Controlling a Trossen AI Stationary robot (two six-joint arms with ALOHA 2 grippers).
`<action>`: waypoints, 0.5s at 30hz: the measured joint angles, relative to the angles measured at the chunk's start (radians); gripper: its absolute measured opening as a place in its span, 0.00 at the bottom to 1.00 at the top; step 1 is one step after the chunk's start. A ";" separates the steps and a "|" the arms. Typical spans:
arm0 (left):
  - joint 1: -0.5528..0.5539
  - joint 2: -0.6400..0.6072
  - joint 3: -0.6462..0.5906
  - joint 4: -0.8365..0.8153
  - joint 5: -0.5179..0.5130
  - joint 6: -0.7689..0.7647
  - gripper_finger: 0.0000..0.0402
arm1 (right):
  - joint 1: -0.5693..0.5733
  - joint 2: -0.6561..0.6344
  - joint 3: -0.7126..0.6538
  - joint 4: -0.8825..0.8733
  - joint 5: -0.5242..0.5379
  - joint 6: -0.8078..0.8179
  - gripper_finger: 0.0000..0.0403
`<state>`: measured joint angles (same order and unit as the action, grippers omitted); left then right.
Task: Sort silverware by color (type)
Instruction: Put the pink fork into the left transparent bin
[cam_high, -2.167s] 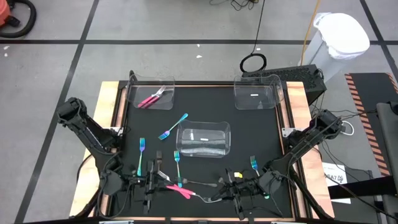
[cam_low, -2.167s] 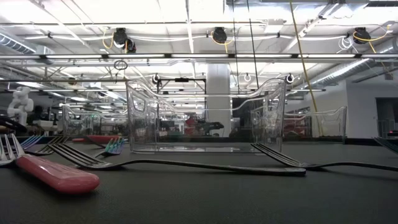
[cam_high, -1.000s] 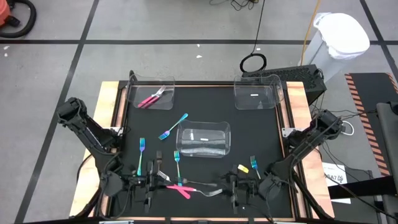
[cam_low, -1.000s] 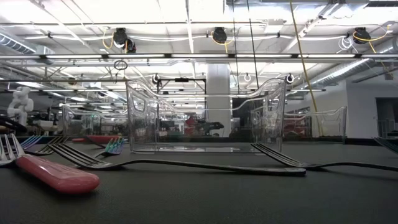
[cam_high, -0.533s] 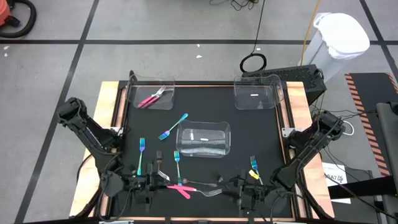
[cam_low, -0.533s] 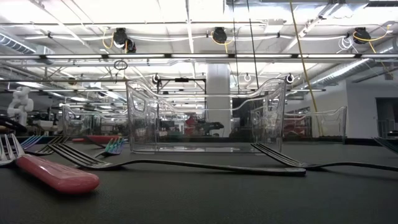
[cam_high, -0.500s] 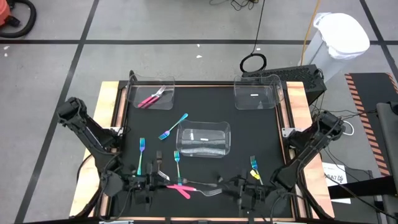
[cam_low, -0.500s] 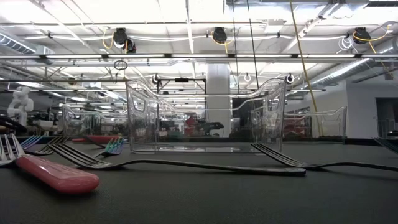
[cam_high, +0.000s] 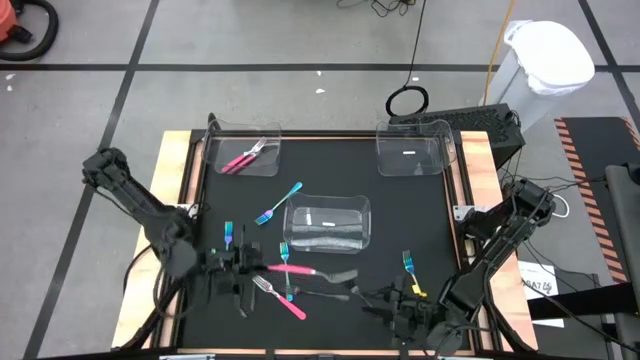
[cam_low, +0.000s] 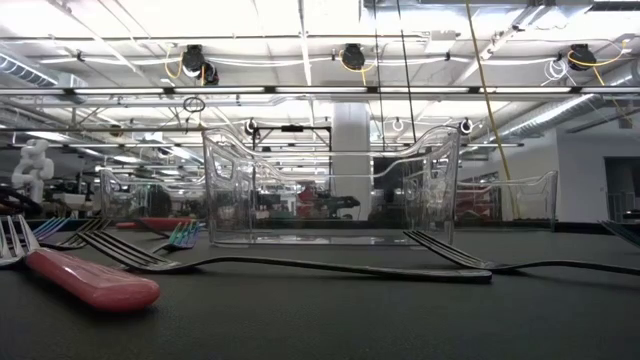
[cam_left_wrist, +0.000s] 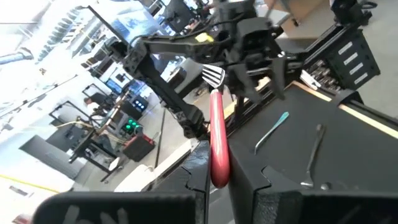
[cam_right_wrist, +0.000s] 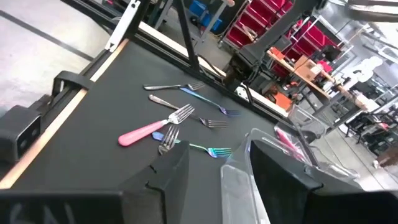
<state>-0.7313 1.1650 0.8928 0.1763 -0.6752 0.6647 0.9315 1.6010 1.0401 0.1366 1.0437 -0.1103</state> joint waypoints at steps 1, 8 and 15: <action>0.024 -0.027 0.000 -0.022 0.031 -0.002 0.07 | 0.002 0.000 0.000 0.000 0.000 -0.008 0.41; 0.179 -0.219 0.000 -0.219 0.201 0.001 0.07 | 0.009 0.000 0.000 0.001 0.000 -0.075 0.41; 0.337 -0.372 0.000 -0.401 0.209 0.080 0.07 | -0.004 0.000 0.000 0.009 0.001 -0.130 0.41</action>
<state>-0.3947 0.7932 0.8928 -0.2250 -0.4662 0.7448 0.9271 1.6009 1.0401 0.1453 1.0444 -0.2400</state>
